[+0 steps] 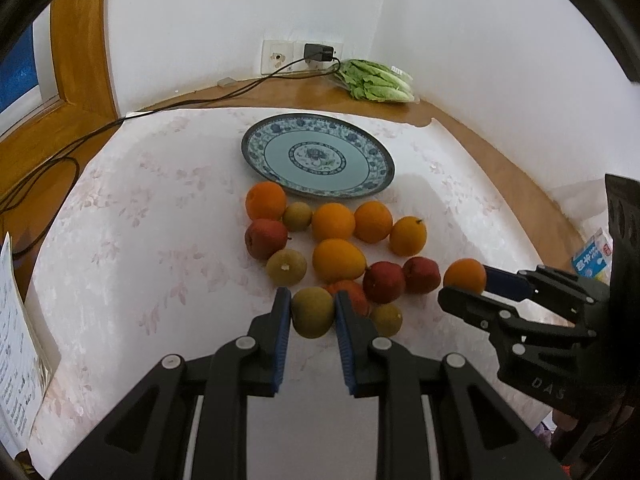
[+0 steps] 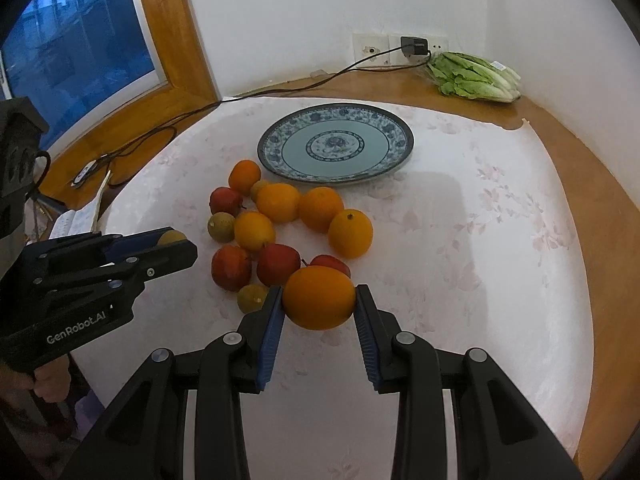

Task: Organize fruits
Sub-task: 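Lift and carry the orange with the right tool while the left tool carries the small fruit toward the plate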

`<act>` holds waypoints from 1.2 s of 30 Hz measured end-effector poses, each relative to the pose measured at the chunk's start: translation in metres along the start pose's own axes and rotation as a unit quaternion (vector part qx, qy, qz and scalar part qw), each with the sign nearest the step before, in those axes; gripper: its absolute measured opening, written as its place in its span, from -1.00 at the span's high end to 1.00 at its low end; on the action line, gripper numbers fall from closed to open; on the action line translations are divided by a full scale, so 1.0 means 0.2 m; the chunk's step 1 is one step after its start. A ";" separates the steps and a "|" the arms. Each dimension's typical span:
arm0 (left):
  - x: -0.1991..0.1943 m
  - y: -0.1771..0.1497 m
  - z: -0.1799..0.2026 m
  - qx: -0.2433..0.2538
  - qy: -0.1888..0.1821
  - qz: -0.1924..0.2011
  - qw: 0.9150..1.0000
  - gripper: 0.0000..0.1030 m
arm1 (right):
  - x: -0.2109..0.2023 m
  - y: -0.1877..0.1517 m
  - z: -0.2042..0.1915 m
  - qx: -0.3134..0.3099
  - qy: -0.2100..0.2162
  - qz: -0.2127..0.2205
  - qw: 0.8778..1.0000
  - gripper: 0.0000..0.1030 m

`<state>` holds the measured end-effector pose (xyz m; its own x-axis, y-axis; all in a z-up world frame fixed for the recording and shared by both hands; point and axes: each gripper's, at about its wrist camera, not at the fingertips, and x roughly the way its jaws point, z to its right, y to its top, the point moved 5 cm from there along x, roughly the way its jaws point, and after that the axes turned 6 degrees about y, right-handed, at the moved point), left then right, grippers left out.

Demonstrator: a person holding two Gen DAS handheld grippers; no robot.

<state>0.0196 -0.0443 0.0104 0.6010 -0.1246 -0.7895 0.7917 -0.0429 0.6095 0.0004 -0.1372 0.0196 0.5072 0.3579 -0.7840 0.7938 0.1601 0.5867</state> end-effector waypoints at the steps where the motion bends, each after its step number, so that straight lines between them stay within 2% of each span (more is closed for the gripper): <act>1: 0.00 0.00 0.00 0.000 0.000 0.000 1.000 0.56 | 0.00 0.00 0.00 0.000 0.001 0.000 1.000 0.30; 15: 0.01 0.02 0.00 -0.003 0.000 -0.002 1.000 0.56 | -0.01 0.07 0.01 -0.005 0.004 0.005 1.000 0.30; 36: 0.03 0.14 0.00 -0.006 -0.002 -0.005 1.000 0.56 | -0.01 0.16 0.04 -0.013 0.007 0.011 1.000 0.30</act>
<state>0.0451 -0.0456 0.0226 0.5933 -0.1282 -0.7947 0.7983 -0.0331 0.6013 0.0271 -0.1396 0.0393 0.5193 0.3736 -0.7686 0.7736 0.1767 0.6085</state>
